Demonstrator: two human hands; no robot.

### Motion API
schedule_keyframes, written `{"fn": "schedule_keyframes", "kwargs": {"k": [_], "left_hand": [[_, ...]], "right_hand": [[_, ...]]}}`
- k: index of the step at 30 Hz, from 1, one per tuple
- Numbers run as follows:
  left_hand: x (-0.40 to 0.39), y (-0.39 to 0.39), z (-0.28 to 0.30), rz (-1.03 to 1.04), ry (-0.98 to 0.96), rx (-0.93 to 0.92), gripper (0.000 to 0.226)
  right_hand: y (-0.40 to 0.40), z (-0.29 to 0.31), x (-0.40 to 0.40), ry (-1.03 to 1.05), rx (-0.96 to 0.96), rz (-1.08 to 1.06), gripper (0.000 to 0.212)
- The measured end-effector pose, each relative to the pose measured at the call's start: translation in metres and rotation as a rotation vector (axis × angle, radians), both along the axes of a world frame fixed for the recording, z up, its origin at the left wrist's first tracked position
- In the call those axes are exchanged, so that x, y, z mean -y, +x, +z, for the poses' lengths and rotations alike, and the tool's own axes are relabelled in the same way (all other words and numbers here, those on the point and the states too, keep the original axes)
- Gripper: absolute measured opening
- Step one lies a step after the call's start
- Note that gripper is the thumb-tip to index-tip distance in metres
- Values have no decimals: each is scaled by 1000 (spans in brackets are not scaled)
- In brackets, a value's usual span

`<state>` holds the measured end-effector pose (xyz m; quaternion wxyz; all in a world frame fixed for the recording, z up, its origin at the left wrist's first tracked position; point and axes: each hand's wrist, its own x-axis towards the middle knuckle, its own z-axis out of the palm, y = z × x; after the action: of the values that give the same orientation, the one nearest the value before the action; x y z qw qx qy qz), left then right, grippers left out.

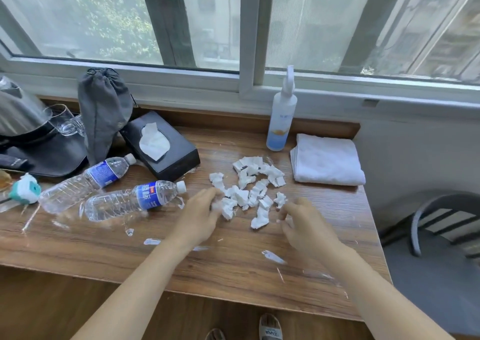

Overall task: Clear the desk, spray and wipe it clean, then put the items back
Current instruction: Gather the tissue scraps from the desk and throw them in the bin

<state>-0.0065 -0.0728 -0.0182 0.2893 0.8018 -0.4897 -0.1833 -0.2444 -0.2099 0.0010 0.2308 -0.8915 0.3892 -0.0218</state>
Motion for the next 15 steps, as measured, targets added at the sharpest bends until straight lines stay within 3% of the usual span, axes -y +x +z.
{"fn": "schedule_keyframes", "kwargs": {"k": [3,6,9,12,15], "left_hand": [[23,-7,0,-94,88,-13,39],[31,-2,1,-139,222,91,67],[36,15,7,-193,303,143,85],[44,27,11,-255,378,144,98],[54,25,13,-299,418,150,107]], "right_hand": [[26,-5,10,-15,50,57,6],[39,-18,15,-62,48,139,18],[41,-18,25,-62,-7,220,59],[47,-14,42,-105,-207,289,111],[58,-12,59,-151,-291,361,136]]}}
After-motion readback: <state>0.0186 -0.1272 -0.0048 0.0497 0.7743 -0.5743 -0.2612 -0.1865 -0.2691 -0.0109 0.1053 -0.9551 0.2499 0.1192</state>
